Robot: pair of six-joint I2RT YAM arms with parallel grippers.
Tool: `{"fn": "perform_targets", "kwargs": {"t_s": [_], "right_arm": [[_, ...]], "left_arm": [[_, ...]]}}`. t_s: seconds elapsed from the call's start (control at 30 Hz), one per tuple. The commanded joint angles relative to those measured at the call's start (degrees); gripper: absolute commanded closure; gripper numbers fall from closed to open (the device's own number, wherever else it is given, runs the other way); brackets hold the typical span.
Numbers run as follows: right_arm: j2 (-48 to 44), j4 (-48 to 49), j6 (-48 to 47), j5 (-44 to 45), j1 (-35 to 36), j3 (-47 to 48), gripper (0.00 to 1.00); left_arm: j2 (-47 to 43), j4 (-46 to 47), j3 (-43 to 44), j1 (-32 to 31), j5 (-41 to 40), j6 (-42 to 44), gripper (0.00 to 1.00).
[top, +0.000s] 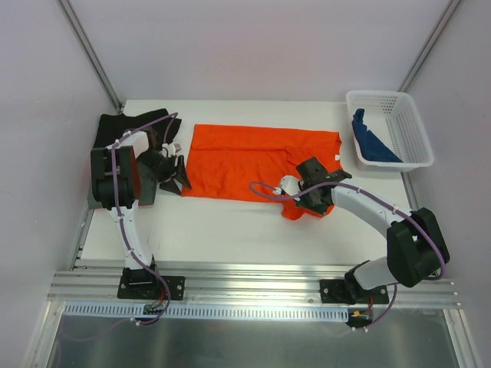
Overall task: Fold and stack the t-shirts
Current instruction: Grap the side of the flattened tshirt closest away from the robot with both arms
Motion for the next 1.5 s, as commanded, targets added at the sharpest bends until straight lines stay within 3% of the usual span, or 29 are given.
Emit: {"fn": "perform_targets", "kwargs": {"t_s": [0.0,0.57,0.8,0.83,0.93,1.47], "right_arm": [[0.1,-0.3,-1.0,0.8,-0.3,2.1,0.99],[-1.4,0.3,-1.0,0.8,-0.8,0.8,0.99],[-2.2,0.3,-1.1,1.1,-1.4,0.6,0.99],[-2.2,0.4,-1.1,1.1,-1.5,0.4,0.99],[-2.3,0.6,-1.1,1.3,-2.0,0.5,1.0],[-5.6,1.0,-0.9,1.2,-4.9,0.8,0.99]], "left_arm": [[0.5,-1.9,1.5,0.5,0.8,-0.4,0.47],[-1.6,-1.7,-1.4,1.0,0.2,-1.0,0.52],[-0.5,-1.7,0.0,0.9,0.9,-1.0,0.77],[-0.5,-1.7,-0.2,0.9,1.0,-1.0,0.87],[-1.2,-1.8,-0.6,0.9,1.1,-0.9,1.0],[-12.0,-2.1,-2.9,0.9,0.3,0.0,1.0]]}}
